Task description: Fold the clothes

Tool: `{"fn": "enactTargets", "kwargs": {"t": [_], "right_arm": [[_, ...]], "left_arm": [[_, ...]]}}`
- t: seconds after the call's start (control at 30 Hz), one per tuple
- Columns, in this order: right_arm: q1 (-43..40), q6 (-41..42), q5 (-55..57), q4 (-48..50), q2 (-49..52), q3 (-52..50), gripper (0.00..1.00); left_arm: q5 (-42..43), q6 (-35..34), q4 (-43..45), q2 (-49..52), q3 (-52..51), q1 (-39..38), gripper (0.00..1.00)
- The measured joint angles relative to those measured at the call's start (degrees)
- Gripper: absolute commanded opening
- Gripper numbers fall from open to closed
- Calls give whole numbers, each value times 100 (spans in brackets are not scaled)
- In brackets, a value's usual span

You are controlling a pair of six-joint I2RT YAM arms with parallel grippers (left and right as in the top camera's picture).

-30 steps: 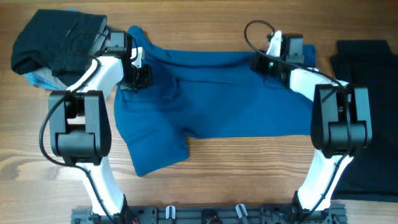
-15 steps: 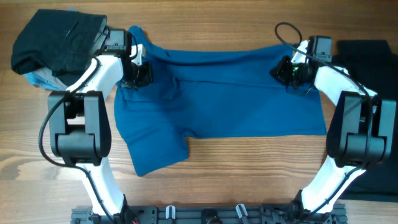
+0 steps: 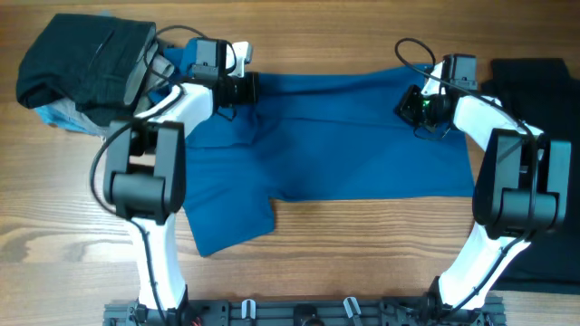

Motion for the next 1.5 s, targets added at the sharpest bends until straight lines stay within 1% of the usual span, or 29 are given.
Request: {"fn": "enactTargets", "kwargs": {"t": [0.07,0.13,0.17,0.23,0.3,0.33,0.4,0.47,0.5,0.57,0.63,0.67,0.7,0.73,0.8,0.93,1.0,1.03,1.1,1.13,1.2,1.33,1.43,1.5], "right_arm": [[0,17,0,-2,0,4,4],[0,17,2,-22,7,15,4],[0,17,2,-24,7,17,5],[0,17,4,-26,7,20,4],[0,17,9,-37,7,20,5],[0,17,17,-39,7,20,4],[0,17,20,-46,7,26,5],[0,17,22,-57,11,33,5],[0,17,24,-63,11,37,5],[0,17,31,-66,13,42,5],[0,17,33,-68,15,44,5],[0,17,33,-66,15,44,5],[0,17,33,-66,15,44,5],[0,17,35,-66,15,44,5],[0,17,35,-66,15,46,5],[4,20,37,-66,15,46,5],[4,20,39,-70,15,46,5],[4,20,39,-87,15,52,5],[4,20,42,-114,15,57,5],[4,20,44,-133,17,63,4],[4,20,44,-177,22,85,5],[4,20,57,-219,26,101,5],[4,20,59,-236,26,105,5],[4,17,61,-236,26,105,5]], "left_arm": [[-15,-476,852,175,-7,57,4],[111,-1123,1707,223,-4,232,4],[229,-1272,1860,223,42,310,5],[673,-1471,1810,221,275,490,6],[1145,-1528,1467,197,518,616,5],[1484,-1456,1084,146,562,634,4],[1915,-1073,85,94,638,555,4],[2037,-490,-1019,79,654,437,4],[1958,-142,-1580,79,629,363,4],[1600,455,-2218,76,619,256,4],[1143,787,-2409,76,619,195,4],[1038,831,-2406,76,619,179,4],[697,951,-2339,70,619,125,4],[529,990,-2234,48,619,83,4],[70,981,-1644,31,612,-20,4],[-643,553,-295,31,597,-85,4],[-942,393,50,37,605,-63,4],[-1075,284,31,37,684,-33,4],[-1088,190,-420,37,944,68,4],[-1067,203,-861,37,1154,127,4],[-1027,382,-1735,-57,1469,240,4],[-1040,940,-3073,-417,1576,247,4],[-1084,1139,-3211,-439,1497,249,4],[-1088,1204,-3069,-378,1349,254,4]]}}
